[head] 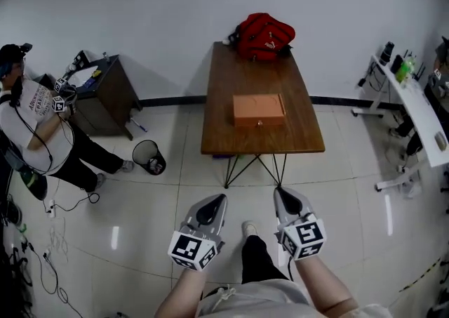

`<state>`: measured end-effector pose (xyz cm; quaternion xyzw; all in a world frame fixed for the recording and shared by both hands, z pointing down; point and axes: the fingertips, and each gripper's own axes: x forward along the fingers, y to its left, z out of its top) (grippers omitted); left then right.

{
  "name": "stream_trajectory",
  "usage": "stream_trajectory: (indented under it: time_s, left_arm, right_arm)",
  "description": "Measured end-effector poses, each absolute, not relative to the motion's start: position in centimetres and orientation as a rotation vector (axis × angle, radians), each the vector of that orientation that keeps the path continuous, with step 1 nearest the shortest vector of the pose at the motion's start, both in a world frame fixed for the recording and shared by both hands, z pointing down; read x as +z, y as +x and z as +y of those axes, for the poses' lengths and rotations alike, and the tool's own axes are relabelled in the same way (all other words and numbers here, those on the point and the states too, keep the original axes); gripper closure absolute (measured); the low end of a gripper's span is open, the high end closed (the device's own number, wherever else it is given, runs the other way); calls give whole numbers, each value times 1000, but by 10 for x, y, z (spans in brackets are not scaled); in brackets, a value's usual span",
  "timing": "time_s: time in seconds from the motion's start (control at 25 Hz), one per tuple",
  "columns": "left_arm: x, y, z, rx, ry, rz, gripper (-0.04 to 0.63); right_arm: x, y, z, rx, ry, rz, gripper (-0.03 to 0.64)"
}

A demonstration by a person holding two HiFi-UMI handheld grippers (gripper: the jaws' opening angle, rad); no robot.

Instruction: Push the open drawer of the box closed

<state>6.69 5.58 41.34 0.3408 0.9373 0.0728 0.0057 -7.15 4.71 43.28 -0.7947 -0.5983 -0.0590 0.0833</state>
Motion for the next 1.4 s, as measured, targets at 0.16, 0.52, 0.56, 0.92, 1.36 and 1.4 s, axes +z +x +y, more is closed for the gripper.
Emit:
stream_trajectory:
  time_s: [0.16,0.52,0.56,0.92,1.36,1.4]
  left_arm:
    - [393,91,-11,191,1032,2922,589]
    - [394,122,-94,230,1016,2935,589]
    - [394,121,-101,236,1014,2934,589]
    - [387,122,-140,218,1018,2933,589]
    - [377,100,-154,162,986,2922,589]
    - [377,98,-154,170,984,2920,589]
  right_arm:
    - [415,-50,-22,-174,-2370,-1835,611]
    - [403,-18,-118,-256,-2401,-1831,611]
    - [404,-18,-125,-260,-2395,-1835,611]
    - [410,-3,-165,-243,-2414,-1782,611]
    - [404,-18,-179,-228,-2447,-1765,611]
    - [401,-19,-179,-223,-2454,-1764,611]
